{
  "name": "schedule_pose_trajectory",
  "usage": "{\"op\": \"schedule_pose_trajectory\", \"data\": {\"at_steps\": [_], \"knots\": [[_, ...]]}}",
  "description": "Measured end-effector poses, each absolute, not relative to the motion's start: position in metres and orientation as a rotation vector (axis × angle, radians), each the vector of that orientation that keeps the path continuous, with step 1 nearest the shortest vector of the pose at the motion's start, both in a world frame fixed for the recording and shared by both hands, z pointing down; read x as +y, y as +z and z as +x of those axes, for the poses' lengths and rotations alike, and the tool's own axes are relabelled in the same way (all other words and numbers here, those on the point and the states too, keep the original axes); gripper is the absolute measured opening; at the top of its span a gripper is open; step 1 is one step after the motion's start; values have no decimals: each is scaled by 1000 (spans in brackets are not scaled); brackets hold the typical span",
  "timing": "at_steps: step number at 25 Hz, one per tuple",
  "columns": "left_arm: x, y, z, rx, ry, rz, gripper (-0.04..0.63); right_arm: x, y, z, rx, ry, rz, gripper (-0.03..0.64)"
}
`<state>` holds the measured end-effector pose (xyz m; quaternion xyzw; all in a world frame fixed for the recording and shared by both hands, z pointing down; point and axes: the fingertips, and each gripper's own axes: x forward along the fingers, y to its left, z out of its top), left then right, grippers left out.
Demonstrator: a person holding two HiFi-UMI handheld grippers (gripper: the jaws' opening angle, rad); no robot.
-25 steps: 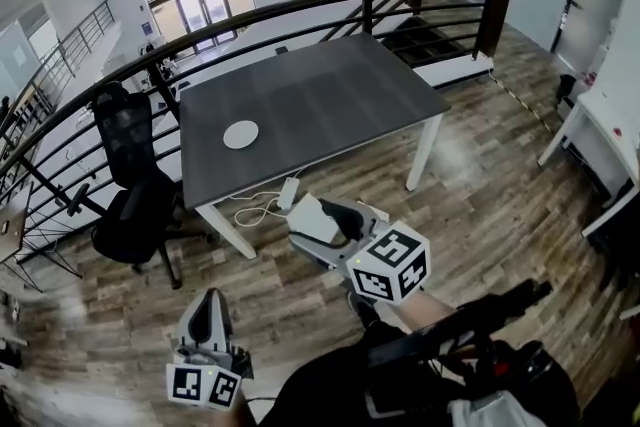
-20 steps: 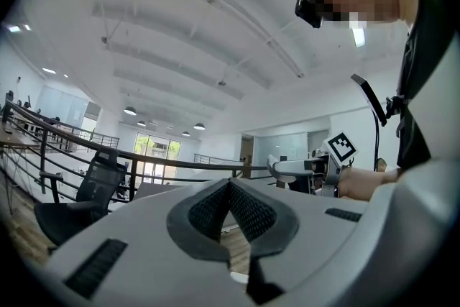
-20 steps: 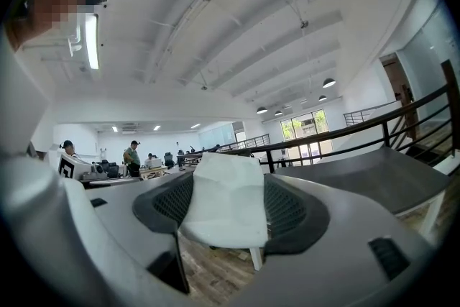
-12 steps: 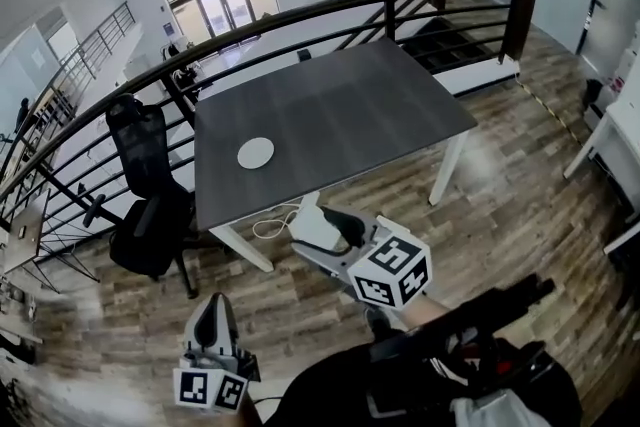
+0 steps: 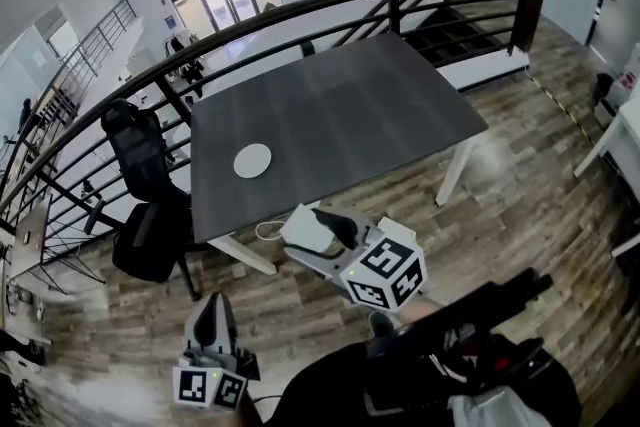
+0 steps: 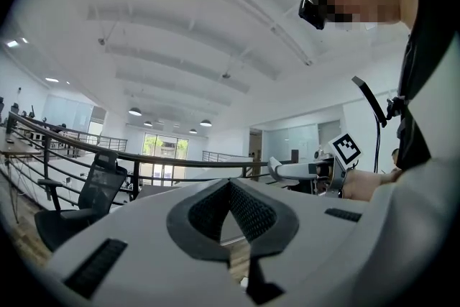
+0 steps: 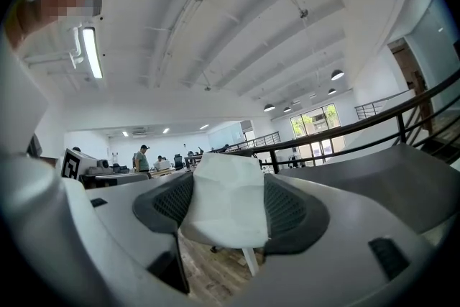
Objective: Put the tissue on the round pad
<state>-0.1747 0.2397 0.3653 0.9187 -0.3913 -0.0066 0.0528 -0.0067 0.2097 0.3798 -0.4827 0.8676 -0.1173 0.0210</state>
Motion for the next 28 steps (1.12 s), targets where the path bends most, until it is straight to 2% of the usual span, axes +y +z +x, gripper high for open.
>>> {"op": "schedule_pose_trajectory", "data": {"at_steps": [17, 28], "knots": [[192, 372, -95, -1298, 8, 2725, 5, 146, 386, 70, 2737, -376, -1365, 314], [181, 369, -80, -1346, 18, 2720, 5, 126, 382, 82, 2758, -360, -1311, 314]]}}
